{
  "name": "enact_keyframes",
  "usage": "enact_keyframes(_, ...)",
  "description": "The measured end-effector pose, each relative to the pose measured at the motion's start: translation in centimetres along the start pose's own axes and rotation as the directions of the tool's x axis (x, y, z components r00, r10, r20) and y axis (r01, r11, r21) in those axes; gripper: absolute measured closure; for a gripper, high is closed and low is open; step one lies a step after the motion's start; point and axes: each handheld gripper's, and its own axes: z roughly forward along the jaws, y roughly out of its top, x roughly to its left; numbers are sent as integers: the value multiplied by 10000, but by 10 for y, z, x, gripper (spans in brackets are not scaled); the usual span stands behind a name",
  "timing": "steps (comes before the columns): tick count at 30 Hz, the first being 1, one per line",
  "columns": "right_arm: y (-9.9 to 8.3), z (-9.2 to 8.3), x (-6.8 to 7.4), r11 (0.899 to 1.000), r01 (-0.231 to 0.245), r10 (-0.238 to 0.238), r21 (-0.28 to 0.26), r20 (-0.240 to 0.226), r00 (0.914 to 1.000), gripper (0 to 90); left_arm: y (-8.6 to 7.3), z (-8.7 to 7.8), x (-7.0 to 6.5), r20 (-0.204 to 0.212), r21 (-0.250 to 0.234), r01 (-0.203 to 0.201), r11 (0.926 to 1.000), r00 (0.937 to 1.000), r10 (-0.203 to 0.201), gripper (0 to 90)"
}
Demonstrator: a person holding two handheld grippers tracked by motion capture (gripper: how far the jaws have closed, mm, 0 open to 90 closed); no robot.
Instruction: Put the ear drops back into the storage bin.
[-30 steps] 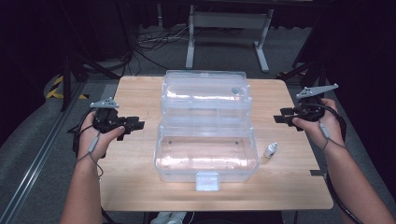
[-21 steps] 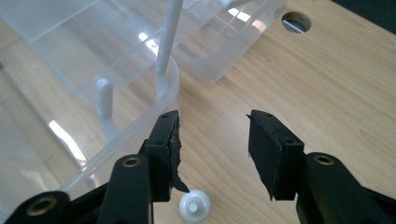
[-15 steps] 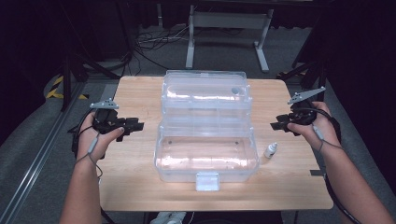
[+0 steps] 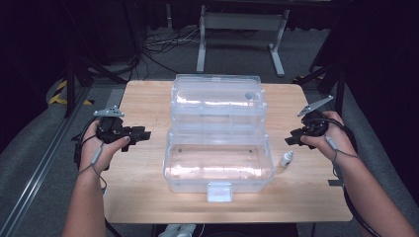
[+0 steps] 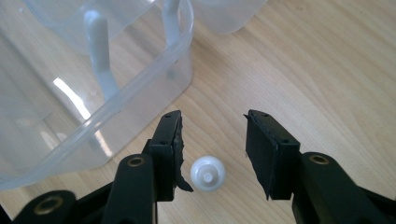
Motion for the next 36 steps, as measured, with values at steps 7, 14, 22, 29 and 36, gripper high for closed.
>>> enact_keyframes(7, -3, 12, 3, 9963, 183, -176, 843, -98, 9998, 577, 0, 2, 0, 4, 46, 44, 10000, 10000, -44, 600)
enact_keyframes(14, -6, 24, 4, 9886, 249, -215, 1483, -251, 9995, 600, 0, 1, 0, 8, 43, 45, 10000, 10000, -45, 599)
enact_keyframes(22, -12, 38, 2, 9761, 107, -63, 2169, -210, 9998, 638, -2, 0, 0, 1, 58, 57, 10000, 10000, -57, 600)
enact_keyframes(29, -15, 44, 2, 9698, 87, -81, 2437, -35, 10000, 668, -3, -1, 1, 17, 64, 145, 9999, 9999, -145, 605)
enact_keyframes(36, -17, 52, 2, 9600, 102, -130, 2797, 83, 9999, 672, -3, 0, 1, 41, 63, 107, 9999, 9999, -108, 606)
